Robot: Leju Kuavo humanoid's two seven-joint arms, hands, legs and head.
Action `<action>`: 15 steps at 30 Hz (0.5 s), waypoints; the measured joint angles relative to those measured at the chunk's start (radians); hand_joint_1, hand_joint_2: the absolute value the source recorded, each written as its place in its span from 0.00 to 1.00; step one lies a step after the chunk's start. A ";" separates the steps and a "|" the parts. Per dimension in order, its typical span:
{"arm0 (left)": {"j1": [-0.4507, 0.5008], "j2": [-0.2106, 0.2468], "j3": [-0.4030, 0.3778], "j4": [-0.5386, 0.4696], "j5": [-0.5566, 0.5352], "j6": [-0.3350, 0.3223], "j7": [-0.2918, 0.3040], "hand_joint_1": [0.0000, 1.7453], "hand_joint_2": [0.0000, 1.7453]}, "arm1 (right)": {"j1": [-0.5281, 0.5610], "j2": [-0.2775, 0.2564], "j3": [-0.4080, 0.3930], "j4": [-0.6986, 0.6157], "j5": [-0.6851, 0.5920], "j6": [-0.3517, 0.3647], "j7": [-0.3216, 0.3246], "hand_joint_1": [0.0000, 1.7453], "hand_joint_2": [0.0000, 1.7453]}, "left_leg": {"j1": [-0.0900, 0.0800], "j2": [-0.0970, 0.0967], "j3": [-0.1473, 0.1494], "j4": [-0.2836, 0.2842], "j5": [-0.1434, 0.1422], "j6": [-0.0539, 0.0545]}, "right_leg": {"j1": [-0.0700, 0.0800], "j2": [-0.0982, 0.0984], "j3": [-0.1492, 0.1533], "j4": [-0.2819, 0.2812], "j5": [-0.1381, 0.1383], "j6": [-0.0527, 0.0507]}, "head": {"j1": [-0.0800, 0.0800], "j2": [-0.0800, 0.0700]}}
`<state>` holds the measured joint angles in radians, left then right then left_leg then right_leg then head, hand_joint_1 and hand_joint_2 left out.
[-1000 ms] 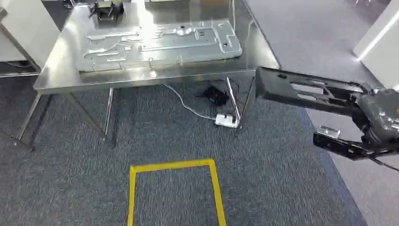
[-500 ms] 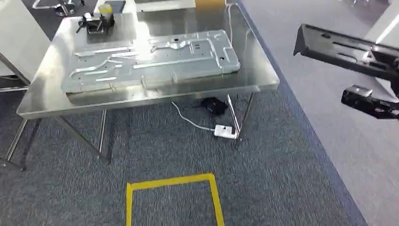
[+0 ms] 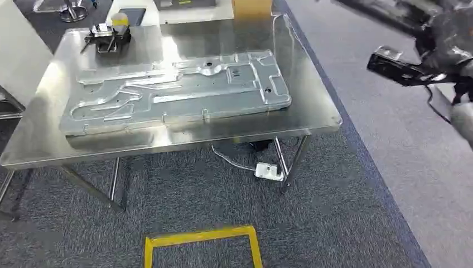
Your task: Take the parts from the cabinet and place them on the table.
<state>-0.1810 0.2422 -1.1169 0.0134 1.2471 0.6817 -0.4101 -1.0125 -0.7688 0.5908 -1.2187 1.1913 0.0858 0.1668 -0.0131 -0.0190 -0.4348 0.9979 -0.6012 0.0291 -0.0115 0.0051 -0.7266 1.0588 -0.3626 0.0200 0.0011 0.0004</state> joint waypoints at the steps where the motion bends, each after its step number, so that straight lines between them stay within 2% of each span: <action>1: -0.005 -0.004 -0.003 0.000 0.000 0.000 0.000 0.00 1.00 | -0.018 0.029 0.011 0.023 -0.002 -0.008 -0.008 1.00 1.00 | 0.004 0.002 0.004 0.023 0.012 -0.004 | -0.007 -0.005 0.007 -0.004 -0.014 -0.010 | 0.012 0.000; 2: -0.009 -0.004 -0.007 0.000 0.000 0.000 0.000 0.00 1.00 | -0.044 0.044 0.021 0.043 -0.002 -0.017 -0.008 1.00 1.00 | 0.003 0.002 -0.007 0.037 0.022 -0.008 | -0.009 -0.008 0.020 -0.006 -0.023 -0.019 | 0.012 0.000; 3: -0.013 -0.006 -0.012 -0.001 0.000 0.000 0.003 0.00 1.00 | -0.084 0.088 0.037 0.070 -0.005 -0.033 -0.013 1.00 1.00 | 0.005 0.002 -0.025 0.075 0.030 -0.015 | -0.009 -0.004 0.033 -0.018 -0.027 -0.022 | 0.007 0.000; 4: -0.014 -0.005 -0.019 -0.001 0.000 0.000 0.003 0.00 1.00 | -0.123 0.123 0.051 0.110 -0.008 -0.046 -0.014 1.00 1.00 | 0.007 0.003 -0.060 0.132 0.037 -0.025 | -0.010 -0.009 0.047 -0.027 -0.037 -0.030 | 0.006 0.000; 5: -0.016 -0.006 -0.025 -0.001 0.001 0.000 0.003 0.00 1.00 | -0.149 0.148 0.070 0.137 -0.011 -0.058 -0.015 1.00 1.00 | 0.010 0.004 -0.110 0.194 0.028 -0.032 | -0.013 -0.002 0.064 -0.034 -0.044 -0.036 | 0.003 0.000; 6: -0.015 -0.006 -0.029 -0.001 0.003 0.000 0.003 0.00 1.00 | -0.162 0.173 0.088 0.156 -0.016 -0.067 -0.022 1.00 1.00 | 0.013 0.004 -0.161 0.247 0.002 -0.035 | -0.011 -0.006 0.084 -0.041 -0.056 -0.037 | 0.003 0.000; 7: -0.012 -0.009 -0.034 -0.001 0.005 0.000 0.005 0.00 1.00 | -0.168 0.198 0.105 0.171 -0.021 -0.069 -0.027 1.00 1.00 | 0.015 0.006 -0.200 0.274 -0.033 -0.039 | -0.009 -0.004 0.105 -0.047 -0.068 -0.036 | 0.003 0.000; 8: -0.008 -0.010 -0.040 -0.001 0.012 0.000 0.006 0.00 1.00 | -0.170 0.224 0.124 0.195 -0.024 -0.069 -0.033 1.00 1.00 | 0.017 0.007 -0.231 0.278 -0.067 -0.039 | -0.009 -0.004 0.129 -0.050 -0.084 -0.036 | 0.004 0.000; 9: -0.005 -0.012 -0.043 -0.001 0.015 0.000 0.009 0.00 1.00 | -0.169 0.243 0.142 0.213 -0.025 -0.069 -0.033 1.00 1.00 | 0.017 0.008 -0.252 0.258 -0.079 -0.041 | -0.009 -0.003 0.152 -0.052 -0.101 -0.035 | 0.003 0.000; 10: -0.004 -0.013 -0.045 -0.001 0.017 0.000 0.009 0.00 1.00 | -0.169 0.263 0.156 0.226 -0.026 -0.067 -0.034 1.00 1.00 | 0.017 0.009 -0.264 0.212 -0.064 -0.038 | -0.009 -0.003 0.175 -0.052 -0.119 -0.033 | 0.002 0.000; 11: -0.003 -0.013 -0.047 -0.001 0.019 0.000 0.012 0.00 1.00 | -0.169 0.278 0.164 0.237 -0.026 -0.067 -0.035 1.00 1.00 | 0.017 0.010 -0.270 0.154 -0.018 -0.034 | -0.009 -0.005 0.197 -0.052 -0.136 -0.031 | 0.000 0.000; 12: -0.001 -0.013 -0.047 -0.001 0.019 0.000 0.015 0.00 1.00 | -0.171 0.292 0.170 0.246 -0.026 -0.067 -0.035 1.00 1.00 | 0.016 0.011 -0.272 0.081 0.081 -0.030 | -0.008 -0.006 0.221 -0.052 -0.156 -0.027 | 0.000 0.000; 13: 0.007 -0.013 -0.049 -0.001 0.020 0.000 0.019 0.00 1.00 | -0.172 0.306 0.178 0.262 -0.027 -0.066 -0.039 1.00 1.00 | 0.016 0.013 -0.272 0.026 0.249 -0.021 | -0.007 -0.007 0.228 -0.054 -0.174 -0.024 | 0.001 0.000; 14: 0.010 -0.013 -0.051 -0.001 0.020 0.000 0.024 0.00 1.00 | -0.175 0.326 0.192 0.276 -0.029 -0.064 -0.045 1.00 1.00 | 0.007 0.017 -0.274 0.029 0.239 -0.018 | -0.004 -0.003 0.244 -0.052 -0.183 -0.017 | 0.000 0.000; 15: 0.013 -0.014 -0.054 -0.001 0.021 0.000 0.024 0.00 1.00 | -0.181 0.327 0.195 0.282 -0.031 -0.061 -0.049 1.00 1.00 | 0.007 0.017 -0.266 0.032 0.237 -0.012 | 0.000 -0.002 0.244 -0.054 -0.187 -0.010 | 0.003 0.000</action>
<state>-0.1683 0.2286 -1.1707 0.0122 1.2680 0.6821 -0.3861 -1.1931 -0.4417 0.7862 -0.9366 1.1605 0.0251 0.1179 -0.0056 -0.0023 -0.7007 1.0302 -0.3645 0.0169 -0.0118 0.0033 -0.4826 1.0045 -0.5496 0.0104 0.0046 0.0000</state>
